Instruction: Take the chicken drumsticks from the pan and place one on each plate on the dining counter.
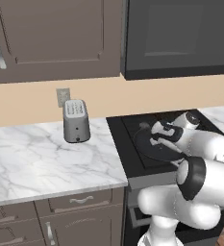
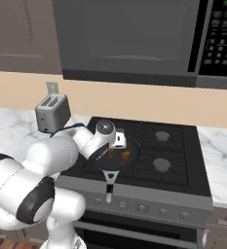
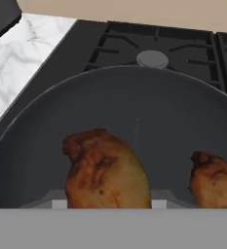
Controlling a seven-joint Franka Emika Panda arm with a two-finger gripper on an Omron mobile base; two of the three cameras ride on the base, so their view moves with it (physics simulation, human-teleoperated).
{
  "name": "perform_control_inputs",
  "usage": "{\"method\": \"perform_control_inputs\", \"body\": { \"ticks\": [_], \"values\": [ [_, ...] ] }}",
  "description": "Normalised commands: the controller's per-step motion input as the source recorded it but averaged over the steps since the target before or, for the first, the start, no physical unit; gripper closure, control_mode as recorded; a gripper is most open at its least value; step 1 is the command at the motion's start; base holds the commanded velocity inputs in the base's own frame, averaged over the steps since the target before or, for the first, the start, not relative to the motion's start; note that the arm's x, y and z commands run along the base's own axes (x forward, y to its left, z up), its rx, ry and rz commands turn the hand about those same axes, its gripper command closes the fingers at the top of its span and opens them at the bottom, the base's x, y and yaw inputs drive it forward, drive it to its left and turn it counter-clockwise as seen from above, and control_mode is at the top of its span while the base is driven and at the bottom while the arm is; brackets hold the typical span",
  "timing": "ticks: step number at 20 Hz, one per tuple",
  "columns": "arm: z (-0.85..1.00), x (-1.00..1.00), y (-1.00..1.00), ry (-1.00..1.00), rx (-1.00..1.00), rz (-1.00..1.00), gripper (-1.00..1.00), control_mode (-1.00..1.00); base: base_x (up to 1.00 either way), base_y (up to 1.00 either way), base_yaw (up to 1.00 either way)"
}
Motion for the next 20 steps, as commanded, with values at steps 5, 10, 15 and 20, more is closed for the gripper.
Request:
{"method": "perform_control_inputs", "body": {
  "ticks": [5,10,15,20],
  "values": [
    [0.73,-0.67,0.15,0.00,0.13,-0.12,1.00,-1.00,0.00,0.00,0.00],
    [0.80,-0.52,0.30,0.00,0.07,-0.04,1.00,-1.00,0.00,0.00,0.00],
    [0.69,-0.52,0.42,0.00,0.00,0.00,1.00,-1.00,0.00,0.00,0.00],
    [0.50,-0.52,0.41,0.00,-0.01,0.00,1.00,-1.00,0.00,0.00,0.00]
  ]
}}
